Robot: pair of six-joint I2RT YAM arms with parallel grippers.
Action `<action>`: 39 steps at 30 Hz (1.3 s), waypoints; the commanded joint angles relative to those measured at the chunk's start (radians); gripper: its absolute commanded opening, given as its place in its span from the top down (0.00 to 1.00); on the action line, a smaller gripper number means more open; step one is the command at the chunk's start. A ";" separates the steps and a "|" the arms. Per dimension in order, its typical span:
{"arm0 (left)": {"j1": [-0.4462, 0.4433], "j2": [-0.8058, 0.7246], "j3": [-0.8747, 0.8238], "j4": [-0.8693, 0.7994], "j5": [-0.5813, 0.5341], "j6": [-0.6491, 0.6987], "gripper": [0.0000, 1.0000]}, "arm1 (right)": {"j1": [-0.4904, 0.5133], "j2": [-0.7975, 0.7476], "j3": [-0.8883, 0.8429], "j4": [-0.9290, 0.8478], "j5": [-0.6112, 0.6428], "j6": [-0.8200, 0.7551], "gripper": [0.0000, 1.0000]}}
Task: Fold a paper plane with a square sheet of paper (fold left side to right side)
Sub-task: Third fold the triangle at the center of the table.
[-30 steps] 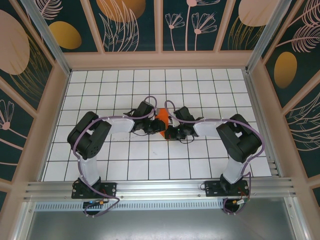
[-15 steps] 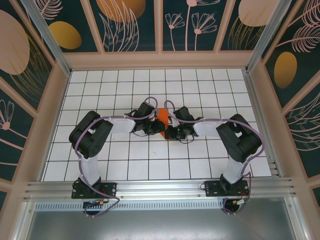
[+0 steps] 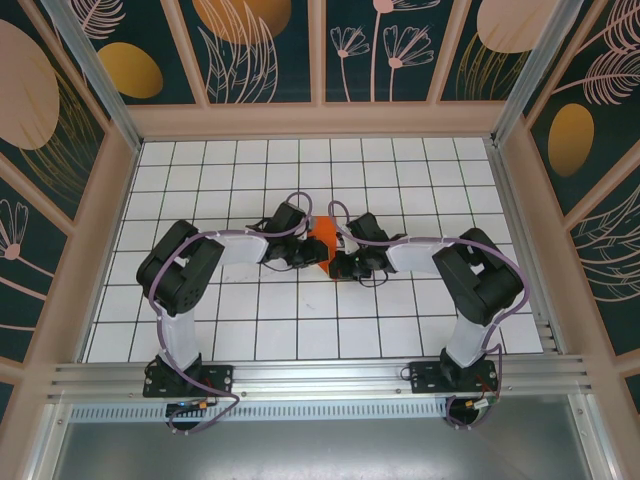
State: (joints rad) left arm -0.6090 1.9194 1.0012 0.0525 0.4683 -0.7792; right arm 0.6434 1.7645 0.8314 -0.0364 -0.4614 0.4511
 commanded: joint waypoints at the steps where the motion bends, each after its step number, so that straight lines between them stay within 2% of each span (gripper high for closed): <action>1: 0.050 0.021 -0.010 -0.062 -0.109 0.050 0.72 | 0.008 0.074 -0.041 -0.200 0.124 -0.014 1.00; 11: 0.114 0.025 0.011 -0.083 -0.129 0.095 0.69 | 0.010 0.078 -0.034 -0.200 0.122 -0.012 1.00; 24: 0.153 0.042 0.107 -0.171 -0.174 0.161 0.65 | 0.009 0.075 -0.033 -0.194 0.118 -0.014 1.00; 31: 0.156 -0.042 0.158 -0.255 -0.248 0.199 0.60 | 0.008 0.082 -0.019 -0.194 0.125 -0.020 1.00; 35: 0.157 -0.132 0.155 -0.309 -0.318 0.221 0.57 | 0.009 0.087 -0.011 -0.192 0.124 -0.020 1.00; 39: 0.157 -0.236 0.122 -0.318 -0.333 0.218 0.55 | 0.008 0.083 -0.009 -0.199 0.129 -0.024 1.00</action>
State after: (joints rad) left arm -0.4541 1.7721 1.1316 -0.2260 0.1810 -0.5869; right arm 0.6441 1.7760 0.8600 -0.0769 -0.4603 0.4507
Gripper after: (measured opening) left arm 0.446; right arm 0.057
